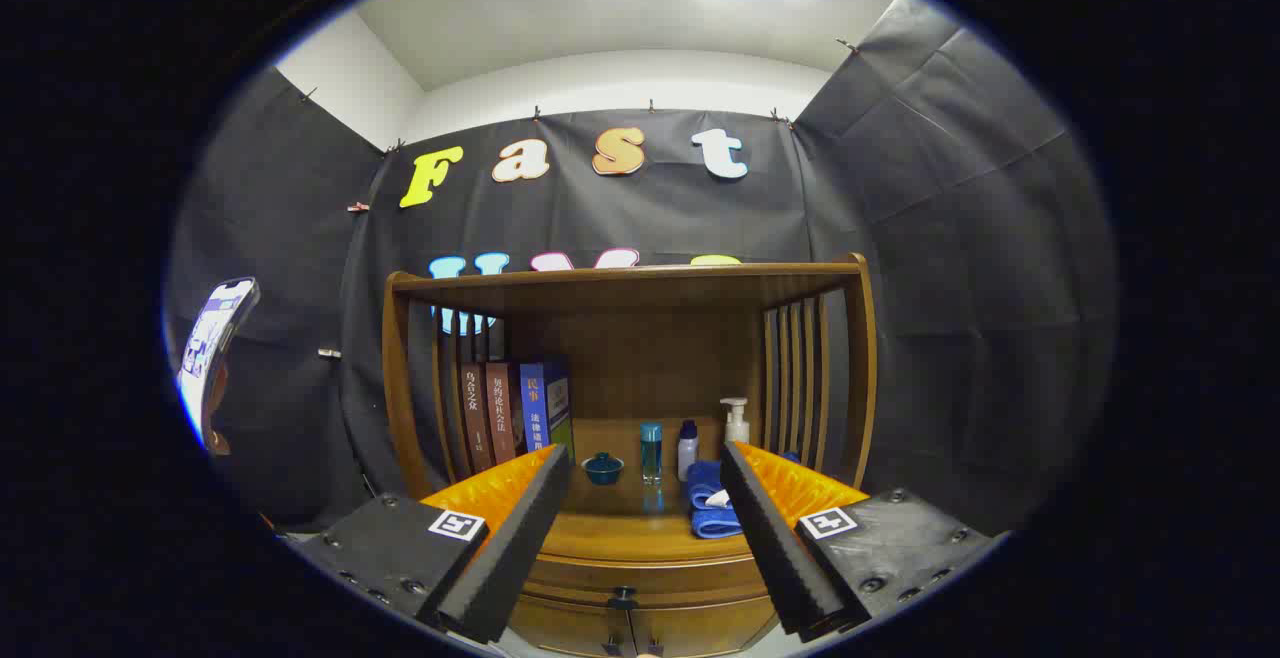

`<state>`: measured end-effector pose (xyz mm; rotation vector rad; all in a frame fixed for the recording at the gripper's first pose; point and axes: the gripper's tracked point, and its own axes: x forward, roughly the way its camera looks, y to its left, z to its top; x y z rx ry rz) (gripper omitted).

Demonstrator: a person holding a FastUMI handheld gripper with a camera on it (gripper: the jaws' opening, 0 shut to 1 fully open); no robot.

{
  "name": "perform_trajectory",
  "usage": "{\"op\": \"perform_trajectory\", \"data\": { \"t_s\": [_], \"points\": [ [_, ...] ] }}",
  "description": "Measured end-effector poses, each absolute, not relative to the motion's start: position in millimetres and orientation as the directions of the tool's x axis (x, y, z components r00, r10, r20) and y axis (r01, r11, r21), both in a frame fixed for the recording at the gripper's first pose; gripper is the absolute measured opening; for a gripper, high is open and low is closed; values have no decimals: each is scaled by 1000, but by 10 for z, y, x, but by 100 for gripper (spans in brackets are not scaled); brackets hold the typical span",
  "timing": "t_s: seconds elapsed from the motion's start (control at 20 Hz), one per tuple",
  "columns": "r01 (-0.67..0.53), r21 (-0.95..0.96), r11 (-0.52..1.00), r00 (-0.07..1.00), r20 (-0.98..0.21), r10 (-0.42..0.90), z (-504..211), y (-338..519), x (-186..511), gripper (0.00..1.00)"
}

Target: Pull open the drawer, take out the items inside it, and place them on the countertop above the cabinet.

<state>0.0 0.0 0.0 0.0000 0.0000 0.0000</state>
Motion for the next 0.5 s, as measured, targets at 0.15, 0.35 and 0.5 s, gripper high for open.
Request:
{"op": "perform_trajectory", "data": {
  "t_s": [0.15, 0.35, 0.5],
  "points": [
    [-3, 3, 1000, 1000, -6, 3, -27, 2, -5, 98],
    [5, 10, 1000, 1000, -8, -5, -17, -37, 12, 98],
    [10, 16, 1000, 1000, -9, -10, -28, -52, 12, 98]
  ]
}}
